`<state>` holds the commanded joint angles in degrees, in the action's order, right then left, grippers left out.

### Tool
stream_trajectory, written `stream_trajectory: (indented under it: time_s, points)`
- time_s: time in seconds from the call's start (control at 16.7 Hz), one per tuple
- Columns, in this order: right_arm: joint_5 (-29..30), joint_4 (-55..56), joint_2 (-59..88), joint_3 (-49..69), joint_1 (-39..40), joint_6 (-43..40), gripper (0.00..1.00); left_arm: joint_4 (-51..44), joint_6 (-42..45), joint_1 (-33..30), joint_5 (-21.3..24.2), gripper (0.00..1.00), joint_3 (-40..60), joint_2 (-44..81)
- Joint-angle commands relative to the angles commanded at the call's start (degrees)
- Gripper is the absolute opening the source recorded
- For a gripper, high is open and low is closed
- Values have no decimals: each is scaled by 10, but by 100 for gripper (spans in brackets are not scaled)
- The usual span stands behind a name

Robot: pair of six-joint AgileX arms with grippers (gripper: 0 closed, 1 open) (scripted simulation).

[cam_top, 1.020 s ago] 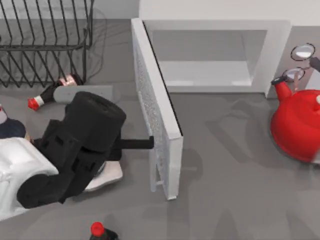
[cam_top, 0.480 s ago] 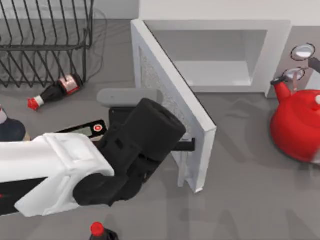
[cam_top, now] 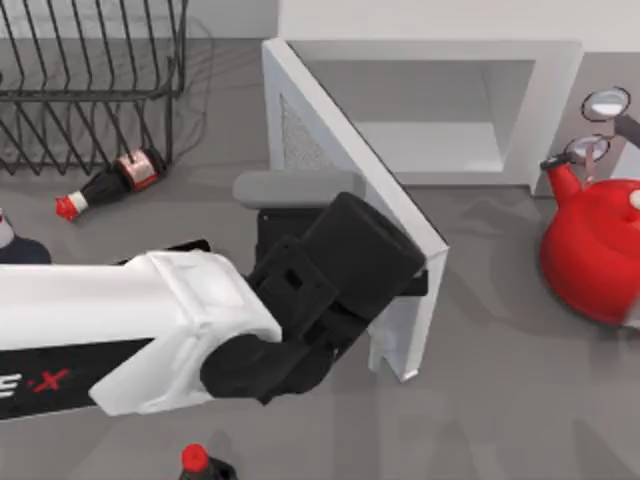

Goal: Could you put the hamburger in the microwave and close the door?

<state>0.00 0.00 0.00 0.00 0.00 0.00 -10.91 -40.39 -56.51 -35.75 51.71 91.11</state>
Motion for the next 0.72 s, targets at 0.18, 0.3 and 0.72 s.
stream_trajectory:
  time_s: [0.18, 0.3, 0.72]
  points:
    - [0, 0, 0, 0, 0, 0, 100, -26, -29, -33, -23, 0, 74, 60]
    - [0, 0, 0, 0, 0, 0, 100, -43, -48, -53, -34, 0, 118, 98]
    - [0, 0, 0, 0, 0, 0, 100, -61, -67, -67, -38, 0, 152, 129]
